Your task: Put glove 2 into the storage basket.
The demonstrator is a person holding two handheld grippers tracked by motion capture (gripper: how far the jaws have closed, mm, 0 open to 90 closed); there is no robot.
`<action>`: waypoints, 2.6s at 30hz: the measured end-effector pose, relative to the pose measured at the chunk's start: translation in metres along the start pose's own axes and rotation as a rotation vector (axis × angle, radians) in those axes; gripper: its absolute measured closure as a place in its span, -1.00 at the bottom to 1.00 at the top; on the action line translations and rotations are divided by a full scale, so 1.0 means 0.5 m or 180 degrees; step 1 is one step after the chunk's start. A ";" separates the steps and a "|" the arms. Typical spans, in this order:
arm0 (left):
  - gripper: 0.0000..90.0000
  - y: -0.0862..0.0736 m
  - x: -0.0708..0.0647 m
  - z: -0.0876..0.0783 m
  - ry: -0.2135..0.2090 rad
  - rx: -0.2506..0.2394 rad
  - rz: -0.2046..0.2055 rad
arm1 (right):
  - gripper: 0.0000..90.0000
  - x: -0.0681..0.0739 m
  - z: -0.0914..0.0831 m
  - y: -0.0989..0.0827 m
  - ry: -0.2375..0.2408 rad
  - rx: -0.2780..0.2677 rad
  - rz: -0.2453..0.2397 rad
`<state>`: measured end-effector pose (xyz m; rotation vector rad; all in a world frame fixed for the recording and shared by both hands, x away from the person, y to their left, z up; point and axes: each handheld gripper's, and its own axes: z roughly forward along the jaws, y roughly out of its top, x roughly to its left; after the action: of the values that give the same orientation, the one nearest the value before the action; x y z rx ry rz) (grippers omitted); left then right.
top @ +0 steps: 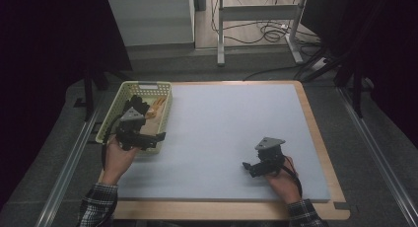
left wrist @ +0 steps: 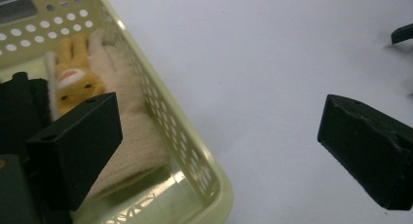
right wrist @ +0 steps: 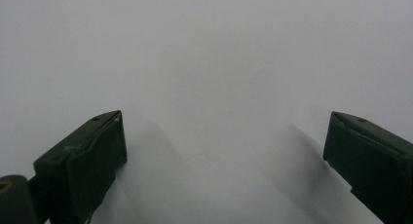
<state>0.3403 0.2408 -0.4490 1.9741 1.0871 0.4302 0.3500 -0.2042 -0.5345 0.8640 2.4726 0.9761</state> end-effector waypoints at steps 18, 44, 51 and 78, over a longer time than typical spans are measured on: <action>-0.94 0.009 -0.065 0.030 -0.0236 -0.0015 0.0192 | -0.96 0.001 0.000 0.000 -0.0007 -0.0003 -0.0004; -0.94 -0.003 -0.187 0.118 -0.0648 0.0091 0.0535 | -0.96 0.001 0.000 0.000 -0.0006 -0.0005 -0.0001; -0.94 -0.020 -0.203 0.139 -0.0688 0.0146 0.0575 | -0.96 0.000 0.000 0.000 -0.0002 -0.0002 0.0000; -0.94 -0.097 -0.223 0.188 -0.0714 0.0400 0.0639 | -0.96 0.001 0.000 0.000 -0.0005 -0.0007 -0.0001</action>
<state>0.3094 0.1171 -0.5346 2.1929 0.7954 0.2420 0.3498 -0.2040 -0.5346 0.8634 2.4697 0.9773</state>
